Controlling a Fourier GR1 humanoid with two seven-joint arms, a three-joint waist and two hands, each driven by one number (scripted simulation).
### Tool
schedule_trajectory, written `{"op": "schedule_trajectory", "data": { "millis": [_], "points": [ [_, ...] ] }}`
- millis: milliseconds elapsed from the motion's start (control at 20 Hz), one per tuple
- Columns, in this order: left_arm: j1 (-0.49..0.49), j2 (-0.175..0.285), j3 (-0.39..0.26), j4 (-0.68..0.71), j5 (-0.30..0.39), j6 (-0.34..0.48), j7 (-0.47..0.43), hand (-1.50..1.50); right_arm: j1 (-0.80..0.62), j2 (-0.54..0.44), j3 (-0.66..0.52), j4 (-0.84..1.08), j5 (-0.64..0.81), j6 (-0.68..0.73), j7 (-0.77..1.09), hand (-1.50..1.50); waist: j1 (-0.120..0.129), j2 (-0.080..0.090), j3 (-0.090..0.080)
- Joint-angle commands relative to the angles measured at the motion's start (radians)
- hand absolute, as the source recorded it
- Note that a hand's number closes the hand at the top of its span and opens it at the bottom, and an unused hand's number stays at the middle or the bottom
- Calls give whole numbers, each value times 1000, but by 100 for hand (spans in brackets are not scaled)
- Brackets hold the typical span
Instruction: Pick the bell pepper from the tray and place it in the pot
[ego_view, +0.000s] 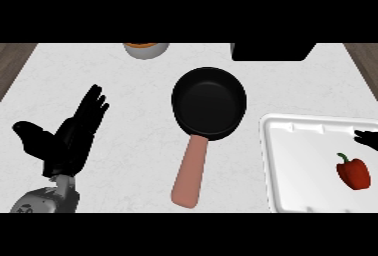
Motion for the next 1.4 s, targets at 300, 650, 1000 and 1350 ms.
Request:
{"op": "schedule_trajectory", "data": {
  "millis": [300, 650, 1000, 1350],
  "points": [
    [12, -37, 44, 62, -9, -53, -54, 0, -83, 126, 54, 130, 203, -50, 13, -150, 4, 1, 0],
    [-22, -45, 54, 29, -27, -54, 4, 0, -115, 139, 70, 213, 332, -104, 1, -150, 4, 2, 0],
    [-19, -73, 57, 43, -53, -63, -12, 0, -129, 174, 83, 297, 431, -140, -15, -150, 3, 1, 0],
    [-25, -131, -1, 25, -129, -13, 18, 0, -178, 223, 90, 304, 417, -87, -83, 150, 2, 1, 0]
  ]
}}
